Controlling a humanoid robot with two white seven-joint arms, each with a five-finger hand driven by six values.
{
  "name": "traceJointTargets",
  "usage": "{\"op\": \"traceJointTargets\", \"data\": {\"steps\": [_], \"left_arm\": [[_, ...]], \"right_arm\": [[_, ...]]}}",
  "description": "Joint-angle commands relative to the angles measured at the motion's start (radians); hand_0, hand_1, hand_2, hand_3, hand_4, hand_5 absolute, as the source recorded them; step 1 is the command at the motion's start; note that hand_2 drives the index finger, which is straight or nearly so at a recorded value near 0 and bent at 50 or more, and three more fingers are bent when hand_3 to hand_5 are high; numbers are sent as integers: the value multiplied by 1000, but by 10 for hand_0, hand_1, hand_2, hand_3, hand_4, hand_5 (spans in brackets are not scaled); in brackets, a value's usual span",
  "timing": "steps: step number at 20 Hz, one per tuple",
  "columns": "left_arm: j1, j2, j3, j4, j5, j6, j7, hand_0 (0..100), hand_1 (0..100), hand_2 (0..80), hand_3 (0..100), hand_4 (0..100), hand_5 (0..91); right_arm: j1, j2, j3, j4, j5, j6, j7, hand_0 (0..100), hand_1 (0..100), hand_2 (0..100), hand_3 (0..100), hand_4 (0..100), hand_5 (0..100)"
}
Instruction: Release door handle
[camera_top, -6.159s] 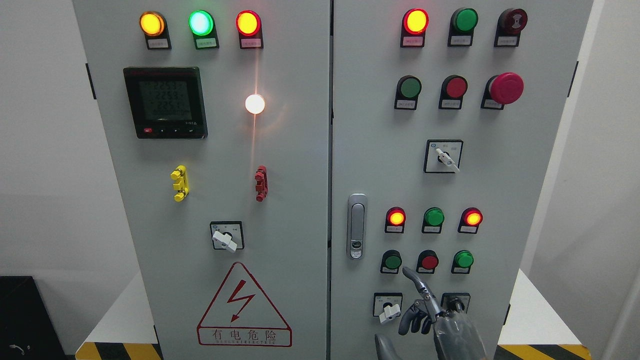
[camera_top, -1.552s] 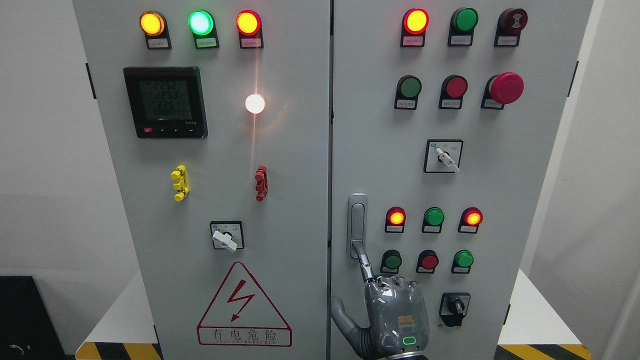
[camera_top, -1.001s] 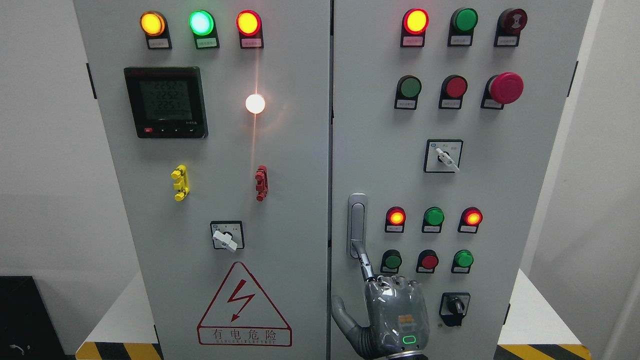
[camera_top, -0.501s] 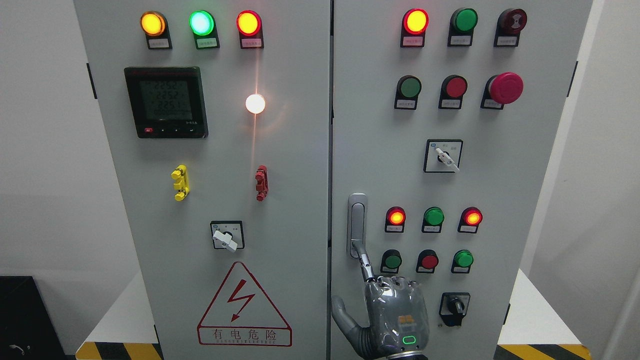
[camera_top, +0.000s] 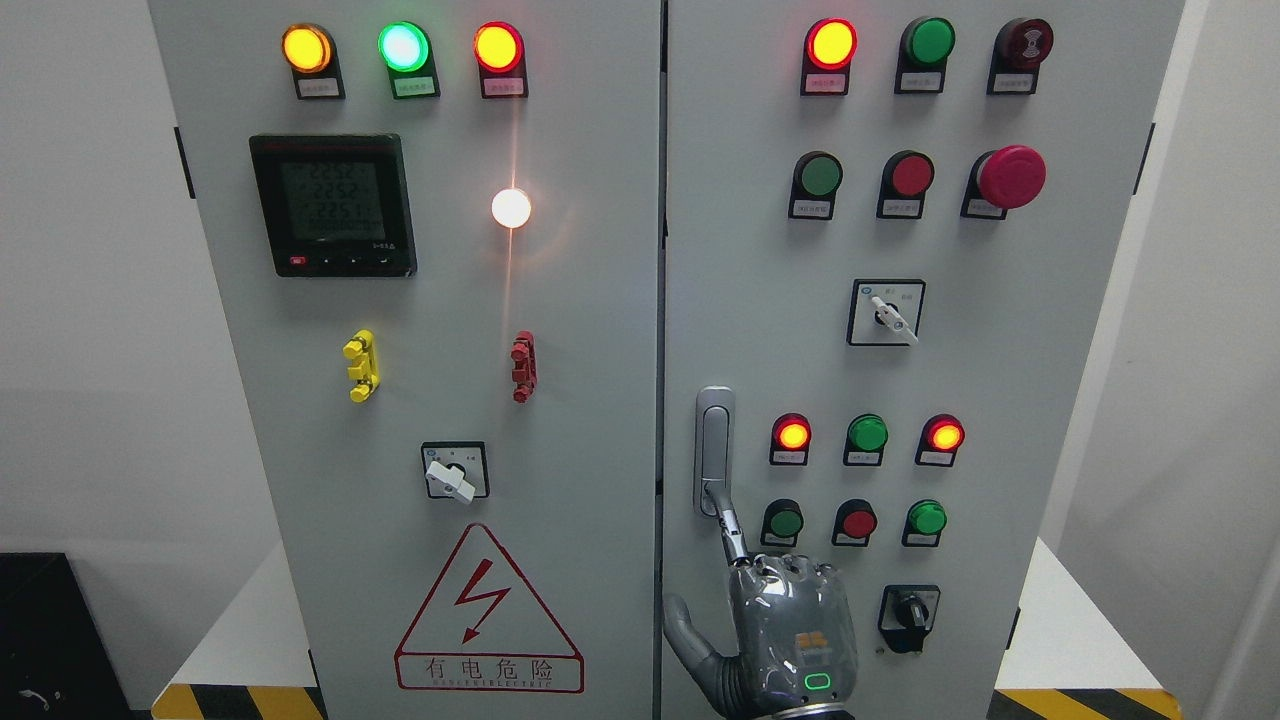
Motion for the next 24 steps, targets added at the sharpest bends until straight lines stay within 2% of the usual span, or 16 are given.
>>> {"op": "traceJointTargets", "data": {"steps": [1, 24], "left_arm": [[9, 0, 0, 0, 0, -1, 0, 120, 556, 0, 0, 0, 0], [9, 0, 0, 0, 0, -1, 0, 120, 556, 0, 0, 0, 0]], "right_arm": [[2, 0, -1, 12, 0, 0, 2, 364, 325, 0, 1000, 1000, 1000], [8, 0, 1, 25, 0, 0, 2, 366, 322, 2, 1000, 1000, 1000]]}}
